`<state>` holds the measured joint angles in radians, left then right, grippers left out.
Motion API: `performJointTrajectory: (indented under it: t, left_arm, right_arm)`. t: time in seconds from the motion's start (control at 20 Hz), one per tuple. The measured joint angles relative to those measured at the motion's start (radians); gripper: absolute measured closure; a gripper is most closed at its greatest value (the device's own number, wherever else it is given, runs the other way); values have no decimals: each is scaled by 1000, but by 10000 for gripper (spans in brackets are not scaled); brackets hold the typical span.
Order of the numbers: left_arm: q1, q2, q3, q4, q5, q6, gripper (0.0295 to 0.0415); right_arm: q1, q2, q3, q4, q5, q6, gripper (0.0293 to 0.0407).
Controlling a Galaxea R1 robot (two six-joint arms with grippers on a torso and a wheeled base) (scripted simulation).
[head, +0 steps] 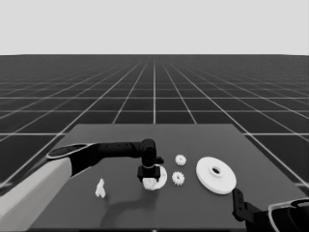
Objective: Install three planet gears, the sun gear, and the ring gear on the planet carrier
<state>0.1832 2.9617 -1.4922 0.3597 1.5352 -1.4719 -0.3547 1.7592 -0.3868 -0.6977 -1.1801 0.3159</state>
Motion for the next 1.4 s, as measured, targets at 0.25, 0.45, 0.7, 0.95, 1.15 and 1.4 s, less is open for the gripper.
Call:
performJointTrajectory:
  t: [0.25, 0.45, 0.7, 0.95, 1.15, 1.4]
  left_arm:
    - [0, 0, 0, 0, 0, 0, 326]
    - [-356, -27, 152, -355, 40, -114, 326]
    - [-407, -24, 134, -405, 35, -100, 326]
    - [-509, -1030, 954, -93, -750, 1498, 317]
    - [-523, -1187, 1060, -55, -846, 1784, 326]
    - [-525, -1205, 1073, -50, -858, 1820, 326]
  right_arm:
    - [0, 0, 0, 0, 0, 0, 315]
    - [0, 0, 0, 0, 0, 0, 315]
    - [0, 0, 0, 0, 0, 0, 315]
    - [0, 0, 0, 0, 0, 0, 315]
    - [0, 0, 0, 0, 0, 0, 315]
    - [572, 760, -530, 649, -427, 989, 310]
